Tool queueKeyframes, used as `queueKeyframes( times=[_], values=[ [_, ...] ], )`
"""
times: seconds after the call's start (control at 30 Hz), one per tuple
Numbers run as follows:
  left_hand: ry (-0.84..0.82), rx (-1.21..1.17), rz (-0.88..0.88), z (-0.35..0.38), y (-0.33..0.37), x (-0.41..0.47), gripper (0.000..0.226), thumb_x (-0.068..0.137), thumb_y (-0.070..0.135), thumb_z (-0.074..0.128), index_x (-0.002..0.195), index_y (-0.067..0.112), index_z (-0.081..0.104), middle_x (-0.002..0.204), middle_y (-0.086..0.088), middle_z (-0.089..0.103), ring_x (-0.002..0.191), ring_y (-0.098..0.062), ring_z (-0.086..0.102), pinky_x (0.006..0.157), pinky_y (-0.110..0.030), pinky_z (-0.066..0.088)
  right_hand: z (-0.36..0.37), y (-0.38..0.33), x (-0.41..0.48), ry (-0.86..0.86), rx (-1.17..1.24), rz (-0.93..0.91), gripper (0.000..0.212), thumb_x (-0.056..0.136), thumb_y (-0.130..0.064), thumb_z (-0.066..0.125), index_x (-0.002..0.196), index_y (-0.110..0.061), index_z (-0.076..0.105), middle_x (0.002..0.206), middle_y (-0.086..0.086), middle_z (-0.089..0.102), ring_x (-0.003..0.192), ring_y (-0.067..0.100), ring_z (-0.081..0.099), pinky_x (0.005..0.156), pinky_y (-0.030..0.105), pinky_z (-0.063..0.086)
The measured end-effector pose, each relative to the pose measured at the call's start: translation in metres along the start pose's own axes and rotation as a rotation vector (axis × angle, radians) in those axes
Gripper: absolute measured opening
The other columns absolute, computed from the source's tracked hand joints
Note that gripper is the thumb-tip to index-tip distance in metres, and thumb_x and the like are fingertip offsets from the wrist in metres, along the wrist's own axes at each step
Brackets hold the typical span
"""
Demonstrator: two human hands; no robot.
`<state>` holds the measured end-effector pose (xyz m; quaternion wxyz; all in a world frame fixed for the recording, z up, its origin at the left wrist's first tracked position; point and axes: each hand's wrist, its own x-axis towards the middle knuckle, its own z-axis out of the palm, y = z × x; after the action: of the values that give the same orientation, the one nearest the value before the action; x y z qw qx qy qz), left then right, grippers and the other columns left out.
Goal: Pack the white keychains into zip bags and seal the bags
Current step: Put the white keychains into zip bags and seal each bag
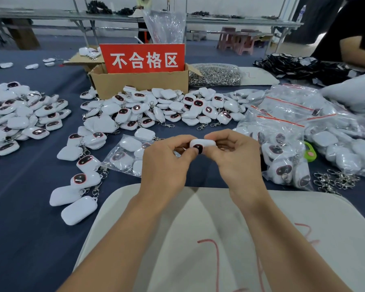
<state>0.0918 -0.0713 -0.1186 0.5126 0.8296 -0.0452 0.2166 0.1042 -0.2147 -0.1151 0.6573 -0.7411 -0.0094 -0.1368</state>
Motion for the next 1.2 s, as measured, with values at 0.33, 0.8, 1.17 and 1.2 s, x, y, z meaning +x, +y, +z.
queueKeyframes(
  times=[0.33,0.8,1.17,1.2],
  values=[
    [0.024,-0.039,0.044,-0.001,-0.005,0.002,0.031,0.082,0.017,0.083,0.103,0.040,0.079,0.110,0.024,0.072,0.106,0.008,0.060,0.084,-0.006,0.039,-0.001,-0.004,0.004,-0.159,0.234,0.345,0.025,0.096,-0.017,0.062,0.082,-0.019,0.083,0.073,0.005,0.070,0.054,0.014,0.055,0.047,0.022,0.044],
    [-0.054,-0.066,-0.054,-0.001,-0.013,0.004,0.025,0.096,0.031,0.057,0.088,0.018,0.076,0.064,-0.001,0.063,0.062,-0.013,0.053,0.065,-0.034,0.046,-0.001,-0.002,0.003,-0.118,0.076,0.231,0.016,0.096,-0.011,0.068,0.086,-0.016,0.079,0.060,0.001,0.066,0.056,0.007,0.058,0.056,0.016,0.047],
    [-0.063,0.856,-0.104,-0.003,-0.004,-0.001,0.029,0.092,0.053,0.052,0.088,0.031,0.071,0.085,0.003,0.072,0.078,-0.025,0.056,0.074,-0.036,0.028,-0.004,0.002,0.006,0.158,-0.107,0.216,0.015,0.080,-0.029,0.083,0.067,-0.029,0.077,0.051,-0.007,0.066,0.045,0.000,0.055,0.056,0.020,0.044],
    [-0.106,0.900,-0.103,0.000,-0.004,-0.003,0.026,0.093,0.047,0.052,0.085,0.028,0.068,0.085,0.002,0.072,0.074,-0.025,0.051,0.072,-0.035,0.024,-0.003,0.002,0.006,0.157,-0.131,0.214,0.014,0.078,-0.031,0.085,0.066,-0.028,0.077,0.052,-0.009,0.066,0.045,0.000,0.055,0.057,0.021,0.044]
  ],
)
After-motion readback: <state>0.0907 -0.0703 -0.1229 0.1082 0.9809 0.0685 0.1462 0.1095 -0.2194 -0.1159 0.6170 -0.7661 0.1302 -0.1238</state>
